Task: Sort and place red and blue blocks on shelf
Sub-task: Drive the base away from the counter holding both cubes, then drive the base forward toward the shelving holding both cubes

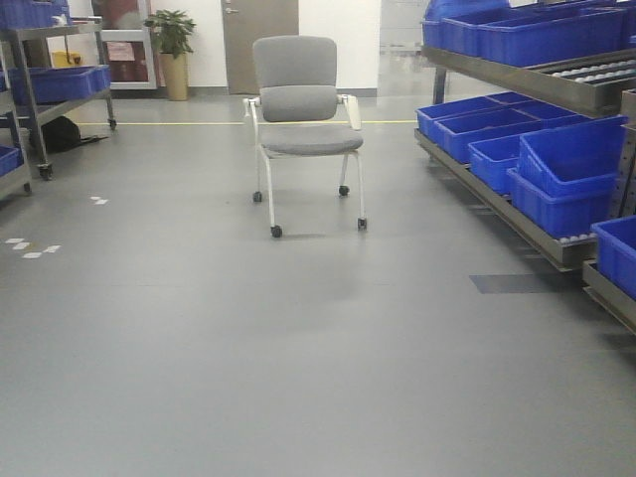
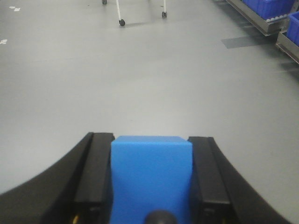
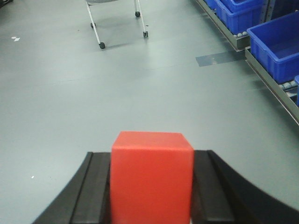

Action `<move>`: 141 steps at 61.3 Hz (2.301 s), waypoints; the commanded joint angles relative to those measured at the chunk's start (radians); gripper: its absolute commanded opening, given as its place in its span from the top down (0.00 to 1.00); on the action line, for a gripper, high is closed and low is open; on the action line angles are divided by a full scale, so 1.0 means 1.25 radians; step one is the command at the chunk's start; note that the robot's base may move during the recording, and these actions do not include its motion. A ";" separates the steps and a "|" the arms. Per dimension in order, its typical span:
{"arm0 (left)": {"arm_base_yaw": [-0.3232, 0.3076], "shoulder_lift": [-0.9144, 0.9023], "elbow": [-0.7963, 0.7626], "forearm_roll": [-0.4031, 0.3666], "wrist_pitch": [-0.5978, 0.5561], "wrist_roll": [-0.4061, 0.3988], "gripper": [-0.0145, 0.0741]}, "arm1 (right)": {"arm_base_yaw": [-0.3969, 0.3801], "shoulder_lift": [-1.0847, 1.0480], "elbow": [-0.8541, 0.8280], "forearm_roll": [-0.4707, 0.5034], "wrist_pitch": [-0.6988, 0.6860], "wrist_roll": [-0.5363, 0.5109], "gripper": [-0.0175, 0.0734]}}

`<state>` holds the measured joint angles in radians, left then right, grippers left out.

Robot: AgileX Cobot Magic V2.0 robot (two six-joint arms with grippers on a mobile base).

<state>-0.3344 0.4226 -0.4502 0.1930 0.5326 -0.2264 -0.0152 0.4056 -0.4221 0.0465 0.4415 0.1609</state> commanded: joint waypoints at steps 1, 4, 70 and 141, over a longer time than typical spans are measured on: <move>0.000 0.004 -0.024 0.006 -0.057 -0.006 0.69 | -0.005 0.003 -0.023 -0.003 -0.075 -0.002 0.74; 0.000 0.004 -0.024 0.006 -0.057 -0.006 0.69 | -0.005 0.003 -0.023 -0.003 -0.075 -0.002 0.74; 0.000 0.004 -0.024 0.006 -0.057 -0.006 0.69 | -0.005 0.003 -0.023 -0.003 -0.075 -0.002 0.74; 0.000 0.004 -0.024 0.006 -0.057 -0.006 0.69 | -0.005 0.003 -0.023 -0.003 -0.075 -0.002 0.74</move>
<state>-0.3344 0.4226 -0.4502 0.1930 0.5326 -0.2264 -0.0152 0.4056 -0.4221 0.0465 0.4415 0.1609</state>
